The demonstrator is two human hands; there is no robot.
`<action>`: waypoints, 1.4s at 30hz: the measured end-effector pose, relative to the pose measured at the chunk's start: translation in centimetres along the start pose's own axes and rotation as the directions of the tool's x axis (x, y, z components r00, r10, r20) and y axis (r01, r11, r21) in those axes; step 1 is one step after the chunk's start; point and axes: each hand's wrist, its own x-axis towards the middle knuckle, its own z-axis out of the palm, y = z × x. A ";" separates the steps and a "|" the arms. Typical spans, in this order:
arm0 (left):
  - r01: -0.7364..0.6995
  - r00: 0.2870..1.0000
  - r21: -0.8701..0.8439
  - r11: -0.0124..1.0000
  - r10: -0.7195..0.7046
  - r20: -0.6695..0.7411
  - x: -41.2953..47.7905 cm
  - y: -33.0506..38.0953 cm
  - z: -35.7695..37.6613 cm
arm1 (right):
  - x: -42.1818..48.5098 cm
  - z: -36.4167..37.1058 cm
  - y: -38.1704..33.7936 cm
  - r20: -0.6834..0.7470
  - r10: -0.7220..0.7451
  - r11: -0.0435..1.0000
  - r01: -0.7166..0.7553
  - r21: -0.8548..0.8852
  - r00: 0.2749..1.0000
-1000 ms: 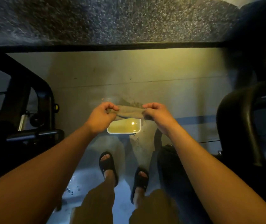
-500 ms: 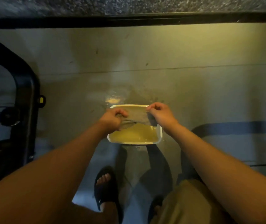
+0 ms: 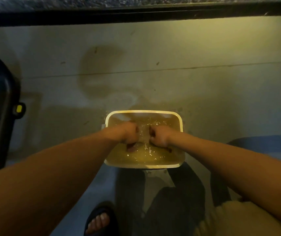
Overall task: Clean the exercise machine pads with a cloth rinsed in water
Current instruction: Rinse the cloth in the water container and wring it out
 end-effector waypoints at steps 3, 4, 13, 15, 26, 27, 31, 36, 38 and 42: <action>0.012 1.000 -0.128 0.992 -0.010 0.018 0.3 -0.8 2.3 | 0.5 1.7 0.4 -0.126 -0.015 1.000 0.015 -0.003 0.992; 0.040 0.998 -0.149 0.988 -0.033 0.046 0.1 -0.9 2.6 | 0.6 2.0 0.4 -0.149 -0.014 1.000 0.016 0.013 0.989; 0.104 0.981 -0.903 0.418 -0.192 0.024 -0.1 0.2 1.7 | -1.1 1.6 -2.1 -0.127 -0.104 0.742 0.162 0.650 0.986; 0.115 0.984 -0.944 0.308 -0.167 0.065 -0.1 0.7 2.1 | -1.4 1.7 -3.0 -0.271 -0.142 0.715 0.288 0.637 0.952; 0.185 0.977 -0.918 0.351 -0.166 0.133 -0.5 1.6 4.2 | 1.3 3.7 0.3 -0.285 0.094 0.975 -0.031 0.219 0.954; 0.207 0.972 -0.904 0.375 -0.184 0.146 -0.5 1.5 4.4 | 1.2 3.9 0.2 -0.165 0.121 0.971 -0.083 0.224 0.979; 0.213 0.966 -0.925 0.315 -0.213 0.150 -1.0 1.3 5.2 | -0.6 4.2 -0.7 0.017 -0.067 0.845 0.048 0.532 0.998; 0.217 0.958 -0.954 0.207 -0.232 0.168 -1.1 1.1 4.9 | -1.0 4.0 -3.1 -0.345 -0.212 0.767 0.375 0.521 0.914; 0.216 0.957 -0.964 0.156 -0.231 0.177 -0.9 1.3 4.9 | -1.1 3.5 -2.9 -0.396 -0.247 0.834 0.402 0.378 0.884; 0.235 0.967 -0.948 0.214 -0.151 0.206 -1.2 1.5 5.2 | -0.8 2.8 -1.0 -0.363 -0.176 0.974 0.215 0.071 0.915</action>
